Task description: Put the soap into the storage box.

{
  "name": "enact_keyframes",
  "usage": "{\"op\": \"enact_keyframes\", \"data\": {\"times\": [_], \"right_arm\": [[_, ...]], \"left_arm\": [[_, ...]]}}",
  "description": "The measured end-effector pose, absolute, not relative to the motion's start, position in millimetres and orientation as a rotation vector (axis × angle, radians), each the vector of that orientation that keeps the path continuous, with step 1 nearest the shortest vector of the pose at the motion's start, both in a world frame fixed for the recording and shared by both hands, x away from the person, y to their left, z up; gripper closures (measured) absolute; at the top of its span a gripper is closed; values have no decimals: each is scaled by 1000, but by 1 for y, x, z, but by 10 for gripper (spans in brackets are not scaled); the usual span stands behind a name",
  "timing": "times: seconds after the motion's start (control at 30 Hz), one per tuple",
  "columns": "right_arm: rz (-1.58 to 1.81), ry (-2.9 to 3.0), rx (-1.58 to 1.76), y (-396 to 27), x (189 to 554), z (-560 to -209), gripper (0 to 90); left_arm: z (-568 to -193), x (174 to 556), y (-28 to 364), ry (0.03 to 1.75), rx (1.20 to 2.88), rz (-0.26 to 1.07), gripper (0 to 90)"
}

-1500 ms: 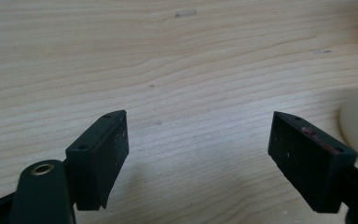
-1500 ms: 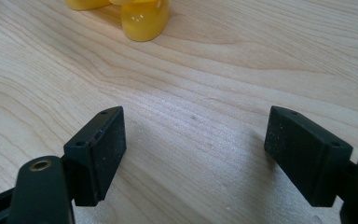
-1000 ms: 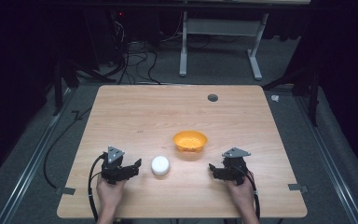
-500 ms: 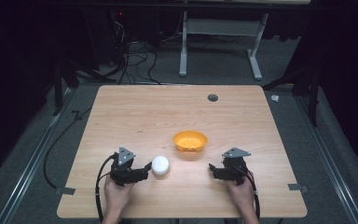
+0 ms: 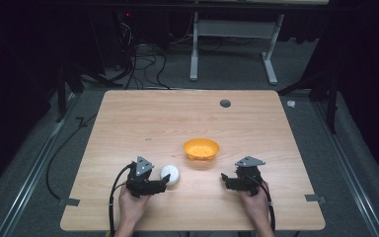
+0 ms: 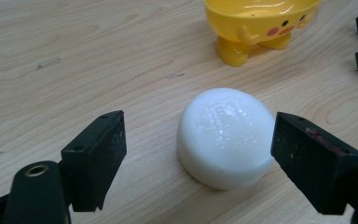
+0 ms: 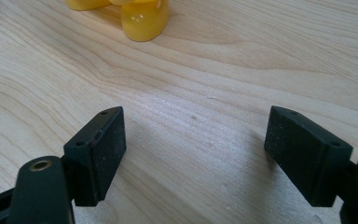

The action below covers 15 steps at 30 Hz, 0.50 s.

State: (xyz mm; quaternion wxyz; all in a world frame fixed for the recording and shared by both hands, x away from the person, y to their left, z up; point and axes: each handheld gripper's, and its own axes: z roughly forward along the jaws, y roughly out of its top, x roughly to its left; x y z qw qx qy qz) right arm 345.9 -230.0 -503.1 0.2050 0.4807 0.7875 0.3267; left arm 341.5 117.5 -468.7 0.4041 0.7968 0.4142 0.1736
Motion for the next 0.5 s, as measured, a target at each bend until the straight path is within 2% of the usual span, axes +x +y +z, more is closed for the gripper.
{"op": "enact_keyframes", "data": {"times": [0.5], "right_arm": [[911, 2196, 1340, -230, 346, -503, 215]], "left_arm": [[-478, 346, 97, 1016, 2081, 423, 164]]}}
